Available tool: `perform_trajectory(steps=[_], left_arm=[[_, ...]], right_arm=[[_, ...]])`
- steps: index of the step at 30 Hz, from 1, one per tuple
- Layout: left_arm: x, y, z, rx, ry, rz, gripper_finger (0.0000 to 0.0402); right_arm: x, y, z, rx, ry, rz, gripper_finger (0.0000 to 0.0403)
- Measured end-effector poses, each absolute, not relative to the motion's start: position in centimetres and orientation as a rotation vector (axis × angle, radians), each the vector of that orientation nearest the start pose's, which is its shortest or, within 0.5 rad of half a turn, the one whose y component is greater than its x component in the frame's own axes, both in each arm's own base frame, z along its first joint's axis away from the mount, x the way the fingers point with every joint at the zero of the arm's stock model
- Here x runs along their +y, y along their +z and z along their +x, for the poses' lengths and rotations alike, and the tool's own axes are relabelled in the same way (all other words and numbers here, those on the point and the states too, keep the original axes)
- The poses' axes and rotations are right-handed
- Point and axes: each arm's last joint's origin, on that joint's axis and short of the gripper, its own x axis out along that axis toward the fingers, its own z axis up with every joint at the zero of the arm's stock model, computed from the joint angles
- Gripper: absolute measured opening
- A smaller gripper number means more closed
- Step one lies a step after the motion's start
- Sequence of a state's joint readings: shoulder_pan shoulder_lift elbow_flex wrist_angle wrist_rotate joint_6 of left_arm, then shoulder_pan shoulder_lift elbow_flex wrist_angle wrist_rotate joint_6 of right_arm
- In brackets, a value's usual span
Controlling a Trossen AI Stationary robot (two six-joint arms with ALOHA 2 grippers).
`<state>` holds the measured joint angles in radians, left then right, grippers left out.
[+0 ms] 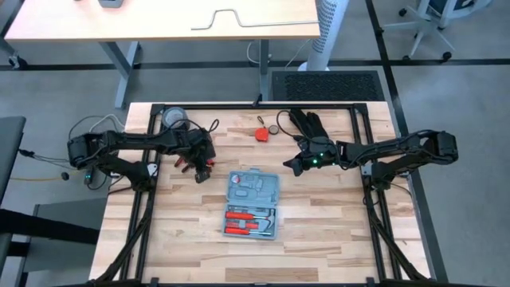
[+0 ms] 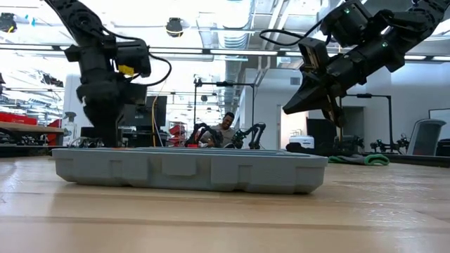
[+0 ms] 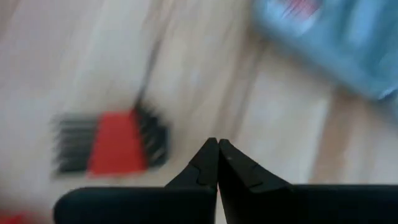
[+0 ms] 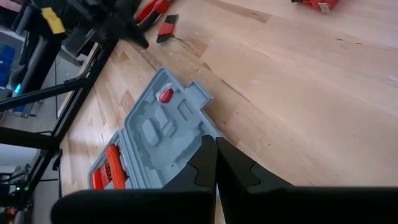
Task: Prefit tool cases
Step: Put the orange hex key set into the gray prefit tool case
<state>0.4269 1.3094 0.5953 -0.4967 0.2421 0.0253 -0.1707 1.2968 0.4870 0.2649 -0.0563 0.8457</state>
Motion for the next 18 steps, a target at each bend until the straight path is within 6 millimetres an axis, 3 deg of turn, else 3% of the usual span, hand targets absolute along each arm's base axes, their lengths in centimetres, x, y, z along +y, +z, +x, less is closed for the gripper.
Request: perform_trajectory(steps=[5, 10, 13, 18], left_arm=[[8.0, 16.2, 21.0, 0.961, 0.106, -0.487, 0.0007], [8.2, 17.2, 22.3, 0.792, 0.015, -0.45, 0.0056], [8.3, 17.8, 22.5, 0.789, -0.045, -0.322, 0.0097], [8.8, 19.5, 22.4, 0.937, -0.092, 0.067, 0.0164]], right_arm=[[-4.0, 17.2, 24.1, 0.458, -0.338, 0.903, 0.0013], [-4.0, 17.2, 24.1, 0.457, -0.338, 0.903, 0.0013], [-4.0, 17.2, 24.1, 0.457, -0.338, 0.902, 0.0013], [-4.0, 17.2, 24.1, 0.46, -0.333, 0.881, 0.0013]])
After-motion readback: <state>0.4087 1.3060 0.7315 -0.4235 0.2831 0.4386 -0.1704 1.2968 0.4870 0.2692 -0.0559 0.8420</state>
